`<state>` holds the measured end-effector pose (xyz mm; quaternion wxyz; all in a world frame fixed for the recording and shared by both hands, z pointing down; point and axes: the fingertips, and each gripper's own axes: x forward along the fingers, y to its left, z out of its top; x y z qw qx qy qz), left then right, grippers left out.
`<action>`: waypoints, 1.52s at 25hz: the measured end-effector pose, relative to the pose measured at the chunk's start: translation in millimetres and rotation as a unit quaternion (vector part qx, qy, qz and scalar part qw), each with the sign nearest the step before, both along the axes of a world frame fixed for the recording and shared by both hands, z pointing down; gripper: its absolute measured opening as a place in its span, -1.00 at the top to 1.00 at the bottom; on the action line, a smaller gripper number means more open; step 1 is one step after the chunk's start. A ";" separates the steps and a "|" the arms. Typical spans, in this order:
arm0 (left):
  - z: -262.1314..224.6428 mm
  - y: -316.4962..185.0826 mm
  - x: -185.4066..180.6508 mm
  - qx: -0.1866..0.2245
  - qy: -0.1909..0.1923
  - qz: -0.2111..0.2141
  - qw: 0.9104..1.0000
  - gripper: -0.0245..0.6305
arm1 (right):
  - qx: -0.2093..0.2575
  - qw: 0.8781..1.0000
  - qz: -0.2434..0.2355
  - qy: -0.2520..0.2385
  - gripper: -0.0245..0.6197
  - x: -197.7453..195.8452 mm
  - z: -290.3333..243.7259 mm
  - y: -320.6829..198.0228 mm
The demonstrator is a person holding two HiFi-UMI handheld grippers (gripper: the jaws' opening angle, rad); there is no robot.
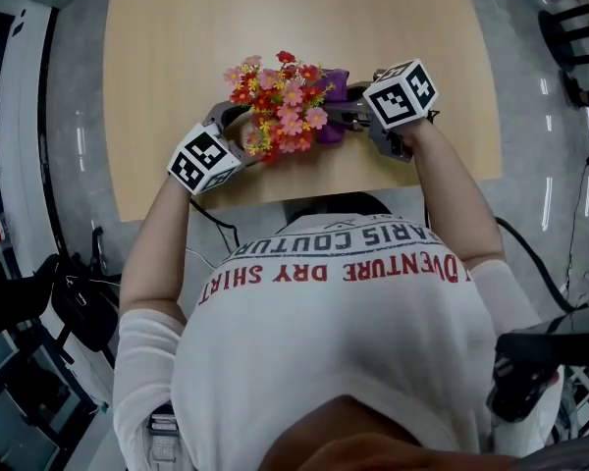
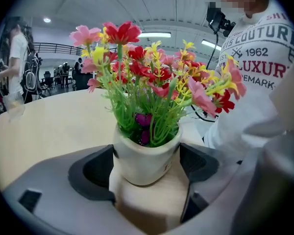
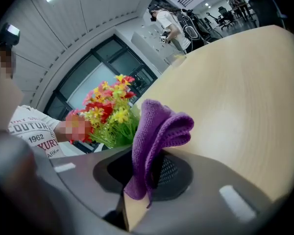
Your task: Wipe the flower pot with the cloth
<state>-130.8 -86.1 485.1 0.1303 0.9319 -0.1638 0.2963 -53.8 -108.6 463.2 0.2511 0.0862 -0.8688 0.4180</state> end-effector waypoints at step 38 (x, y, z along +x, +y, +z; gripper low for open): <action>-10.3 16.2 14.1 0.064 0.057 -0.405 0.910 -0.55 | 0.002 0.995 0.088 0.054 0.72 24.9 39.0 7.7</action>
